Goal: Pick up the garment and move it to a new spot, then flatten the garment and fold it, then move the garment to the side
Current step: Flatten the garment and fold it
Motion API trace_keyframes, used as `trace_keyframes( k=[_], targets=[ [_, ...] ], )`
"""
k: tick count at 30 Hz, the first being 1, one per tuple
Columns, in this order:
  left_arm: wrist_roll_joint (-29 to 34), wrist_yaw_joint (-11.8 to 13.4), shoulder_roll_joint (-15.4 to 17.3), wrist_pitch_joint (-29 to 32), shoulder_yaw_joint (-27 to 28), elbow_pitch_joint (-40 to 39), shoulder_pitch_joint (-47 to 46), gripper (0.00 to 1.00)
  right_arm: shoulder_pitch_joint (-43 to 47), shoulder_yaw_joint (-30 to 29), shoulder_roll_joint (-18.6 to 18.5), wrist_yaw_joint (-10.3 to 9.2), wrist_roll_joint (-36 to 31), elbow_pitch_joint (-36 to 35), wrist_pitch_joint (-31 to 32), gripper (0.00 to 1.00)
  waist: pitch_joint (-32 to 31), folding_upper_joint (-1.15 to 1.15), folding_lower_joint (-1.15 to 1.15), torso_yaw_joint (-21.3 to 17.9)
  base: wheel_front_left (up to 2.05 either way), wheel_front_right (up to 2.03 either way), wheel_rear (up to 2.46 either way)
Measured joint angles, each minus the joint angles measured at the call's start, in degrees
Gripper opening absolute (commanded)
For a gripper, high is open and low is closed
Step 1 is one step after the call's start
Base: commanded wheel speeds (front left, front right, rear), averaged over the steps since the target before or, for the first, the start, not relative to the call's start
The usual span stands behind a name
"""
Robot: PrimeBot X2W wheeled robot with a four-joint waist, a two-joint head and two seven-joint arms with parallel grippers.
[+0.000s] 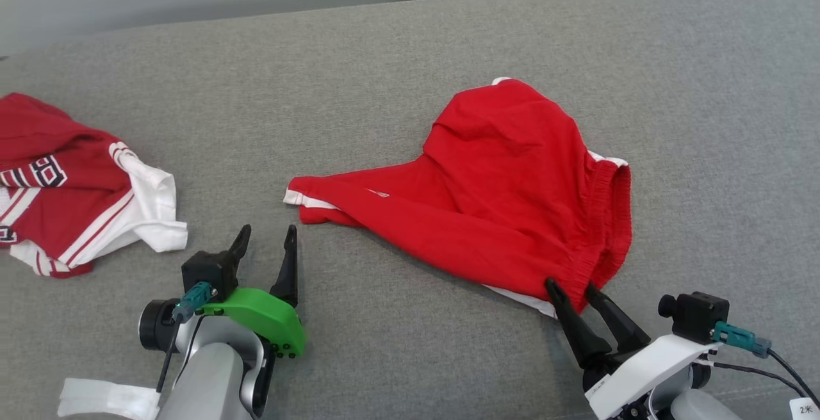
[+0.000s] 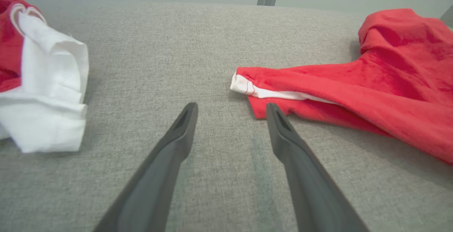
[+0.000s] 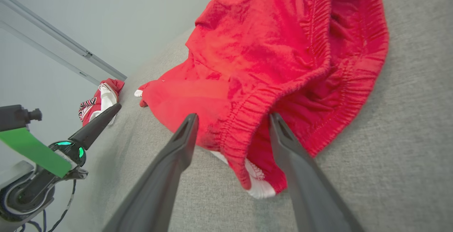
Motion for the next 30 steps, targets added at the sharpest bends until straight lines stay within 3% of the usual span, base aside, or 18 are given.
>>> trace_keyframes(
  k=[7, 8, 9, 10, 20, 30],
  targets=[
    [0.97, -0.79, -0.92, 0.00, -0.36, -3.28, 3.10, 1.00, -0.79, -0.83, 0.34, 0.00, -0.07, 1.26, 0.01, 0.98, -1.45, 0.00, 0.00, 3.66, 0.00, 0.00, 0.00],
    [1.01, -0.83, -0.92, 0.00, -0.29, -3.50, 3.28, 1.00, -0.99, -1.48, 0.46, 0.00, -0.25, 1.25, 0.01, 0.69, -1.62, 0.00, 0.00, 4.03, 0.00, 0.00, 0.00],
    [1.10, -1.02, -0.93, 0.00, -0.24, -3.75, 3.52, 1.00, -1.22, -2.37, 0.65, 0.00, -0.58, 1.27, 0.01, 0.27, -1.76, 0.00, 0.00, 4.33, 0.00, 0.00, 0.00],
    [1.24, -1.07, -0.94, 0.00, -0.19, -3.92, 3.74, 1.00, -1.51, -3.07, 0.63, 0.00, -1.14, 1.40, 0.00, 0.00, -1.86, 0.00, 0.00, 4.59, 0.00, 0.00, 0.00],
    [0.23, -1.33, -1.08, 0.00, -1.80, -4.91, 4.27, 1.00, -6.64, -7.57, 0.56, 0.00, -4.53, 4.90, 0.00, 0.00, -0.89, 0.00, 0.00, 5.19, 0.00, 0.00, 0.00],
    [-1.46, -1.14, -1.11, 0.00, -4.91, -5.21, 3.50, 1.00, -12.87, -11.37, -0.40, 0.00, -5.93, 14.93, 0.01, 0.00, 0.67, 0.00, 0.00, 8.02, 0.00, 0.00, 0.00]
  ],
)
